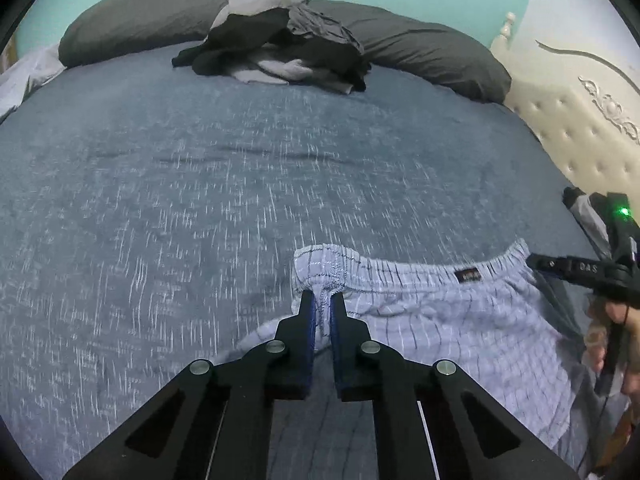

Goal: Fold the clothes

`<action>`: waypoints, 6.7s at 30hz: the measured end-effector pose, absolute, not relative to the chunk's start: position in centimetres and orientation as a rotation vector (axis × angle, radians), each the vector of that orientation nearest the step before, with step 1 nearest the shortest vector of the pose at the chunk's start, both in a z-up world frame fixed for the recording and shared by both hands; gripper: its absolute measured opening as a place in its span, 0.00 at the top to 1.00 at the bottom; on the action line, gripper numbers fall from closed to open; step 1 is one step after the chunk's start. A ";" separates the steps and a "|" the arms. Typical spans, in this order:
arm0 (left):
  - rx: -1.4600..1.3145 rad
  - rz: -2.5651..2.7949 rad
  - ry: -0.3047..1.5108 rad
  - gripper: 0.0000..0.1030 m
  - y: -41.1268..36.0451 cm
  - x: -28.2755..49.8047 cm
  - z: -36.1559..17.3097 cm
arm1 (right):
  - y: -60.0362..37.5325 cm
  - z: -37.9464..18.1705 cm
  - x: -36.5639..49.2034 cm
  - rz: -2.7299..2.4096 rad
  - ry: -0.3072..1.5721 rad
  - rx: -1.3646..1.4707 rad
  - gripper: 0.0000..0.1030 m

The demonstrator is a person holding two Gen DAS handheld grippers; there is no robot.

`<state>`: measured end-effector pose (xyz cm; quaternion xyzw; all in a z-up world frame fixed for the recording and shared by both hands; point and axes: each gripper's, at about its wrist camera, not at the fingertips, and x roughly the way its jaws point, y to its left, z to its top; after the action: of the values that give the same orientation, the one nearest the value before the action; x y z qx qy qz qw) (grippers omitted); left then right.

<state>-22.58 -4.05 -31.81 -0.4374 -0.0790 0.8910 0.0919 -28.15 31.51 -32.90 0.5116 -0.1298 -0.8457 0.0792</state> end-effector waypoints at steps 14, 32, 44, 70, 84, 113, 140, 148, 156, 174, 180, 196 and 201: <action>-1.424 2.566 -0.257 0.93 -4.6 -21.6 -34.1 | 31.4 -33.1 -28.9 -2.525 -0.421 1.523 0.71; -1.444 2.554 -0.351 0.92 -5.2 -21.8 -34.8 | 30.1 -34.3 -30.6 -2.488 -0.298 1.548 0.68; -1.349 2.640 -0.444 0.63 -6.4 -21.5 -32.8 | 30.0 -34.1 -29.1 -2.506 -0.206 1.464 0.92; -1.319 2.532 -0.687 0.88 -6.7 -24.6 -34.2 | 30.7 -33.4 -27.3 -2.496 -0.239 1.418 0.93; -1.089 2.672 -0.537 0.90 -6.3 -24.4 -29.3 | 31.2 -28.9 -26.1 -2.629 -0.225 1.136 0.95; -1.266 2.699 -0.363 0.71 -5.3 -27.9 -34.0 | 29.8 -33.3 -31.0 -2.557 -0.181 1.366 0.94; -1.234 2.701 -0.368 0.54 -5.6 -23.5 -32.3 | 21.0 -32.4 -26.3 -2.335 -0.066 1.291 0.71; -1.257 2.684 -0.364 0.54 -5.4 -23.4 -32.5 | 19.1 -33.2 -26.3 -2.323 0.042 1.314 0.89; -1.251 2.681 -0.349 0.54 -5.2 -23.0 -32.2 | 20.4 -32.8 -25.4 -2.357 0.050 1.298 0.98; -1.292 2.749 -0.452 0.54 -9.1 -15.1 -30.4 | 34.3 -30.1 -18.2 -2.612 -0.612 1.261 0.72; -1.331 2.736 -0.477 0.54 -8.2 -13.2 -31.7 | 39.2 -33.0 -15.4 -2.643 -0.960 1.275 0.68; -1.307 2.670 -0.417 0.53 -5.5 -13.7 -32.3 | 41.5 -33.5 -12.9 -2.682 -1.166 1.164 0.68; -1.309 2.640 -0.415 0.53 -5.2 -13.1 -32.2 | 39.2 -34.0 -12.8 -2.557 -1.137 1.204 0.68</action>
<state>-13.12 -5.16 -32.21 -0.4382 -0.1391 0.8842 0.0827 -12.82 39.19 -34.03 0.3948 -0.3728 -0.8384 0.0477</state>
